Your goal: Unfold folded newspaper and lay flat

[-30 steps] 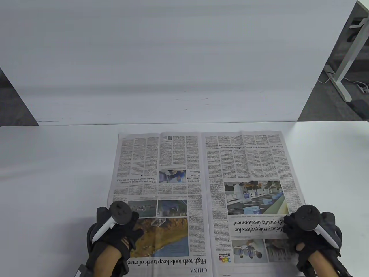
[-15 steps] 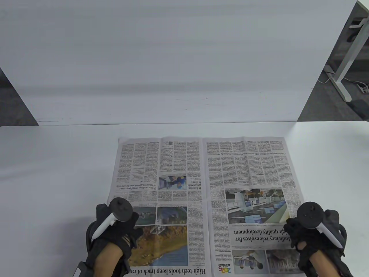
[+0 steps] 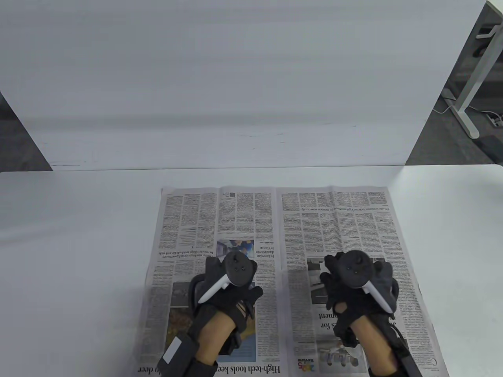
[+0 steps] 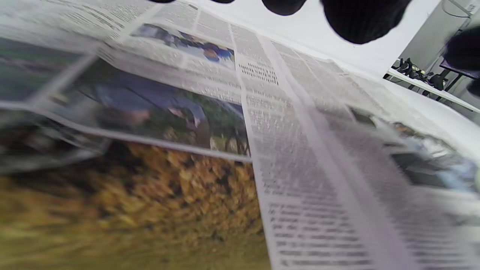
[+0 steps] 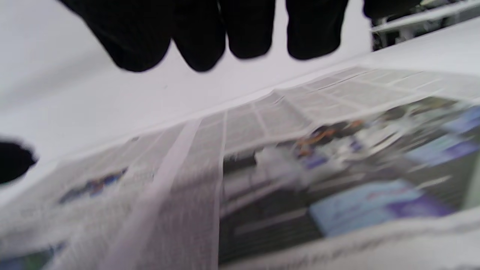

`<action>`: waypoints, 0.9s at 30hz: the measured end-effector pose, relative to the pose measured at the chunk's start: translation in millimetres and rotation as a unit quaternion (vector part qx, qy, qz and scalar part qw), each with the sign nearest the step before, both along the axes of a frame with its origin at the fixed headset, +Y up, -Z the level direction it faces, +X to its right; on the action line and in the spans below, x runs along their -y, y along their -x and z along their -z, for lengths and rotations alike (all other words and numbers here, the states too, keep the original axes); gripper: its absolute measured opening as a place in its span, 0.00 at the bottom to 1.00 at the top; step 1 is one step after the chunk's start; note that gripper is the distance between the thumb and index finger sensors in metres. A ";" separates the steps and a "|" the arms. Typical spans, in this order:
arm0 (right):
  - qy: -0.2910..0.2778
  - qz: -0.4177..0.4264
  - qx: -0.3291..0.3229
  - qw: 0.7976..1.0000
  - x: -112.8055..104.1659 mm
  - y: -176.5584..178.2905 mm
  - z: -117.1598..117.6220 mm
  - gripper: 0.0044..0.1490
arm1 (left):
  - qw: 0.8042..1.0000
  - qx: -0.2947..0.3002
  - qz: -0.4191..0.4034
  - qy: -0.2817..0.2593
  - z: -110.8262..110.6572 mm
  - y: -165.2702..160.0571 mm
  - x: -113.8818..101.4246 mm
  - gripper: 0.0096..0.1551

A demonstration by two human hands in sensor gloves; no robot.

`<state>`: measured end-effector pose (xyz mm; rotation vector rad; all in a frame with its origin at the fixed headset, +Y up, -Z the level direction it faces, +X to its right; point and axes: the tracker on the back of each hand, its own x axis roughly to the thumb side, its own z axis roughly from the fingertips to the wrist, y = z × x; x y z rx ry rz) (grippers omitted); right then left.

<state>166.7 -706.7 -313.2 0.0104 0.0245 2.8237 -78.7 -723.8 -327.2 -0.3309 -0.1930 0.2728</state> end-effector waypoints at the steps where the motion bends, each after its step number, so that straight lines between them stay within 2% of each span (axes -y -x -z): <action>1: -0.004 -0.016 -0.010 1.000 7.5 6.1 -0.6 0.40 | 1.000 0.013 0.020 -0.005 -0.5 -4.6 5.4 0.43; 3: -0.003 -0.055 -0.036 0.998 26.1 21.5 -4.3 0.41 | 0.999 0.043 0.027 -0.004 -3.1 -12.0 10.6 0.44; 5: 0.005 -0.060 -0.051 0.997 32.3 27.7 -4.5 0.41 | 0.999 0.042 0.009 -0.027 -6.0 -16.7 13.5 0.44; 10: 0.036 -0.048 -0.069 0.996 44.2 29.3 -1.8 0.42 | 0.998 0.050 0.022 -0.018 -6.8 -22.3 18.6 0.44; 16: 0.110 -0.023 -0.081 0.990 63.8 27.4 3.8 0.44 | 0.998 0.043 0.037 0.039 0.8 -21.8 33.8 0.43; 20: 0.152 -0.040 -0.085 0.984 70.9 27.4 4.5 0.46 | 0.994 0.042 0.045 0.090 1.4 -17.8 51.5 0.44; 23: 0.166 -0.028 -0.079 0.983 74.6 25.4 4.0 0.46 | 0.993 0.051 0.058 0.093 0.1 -13.8 57.0 0.45; 27: 0.174 -0.032 -0.074 0.981 75.8 23.0 3.7 0.46 | 0.994 0.034 0.046 0.092 1.9 -6.4 58.6 0.44</action>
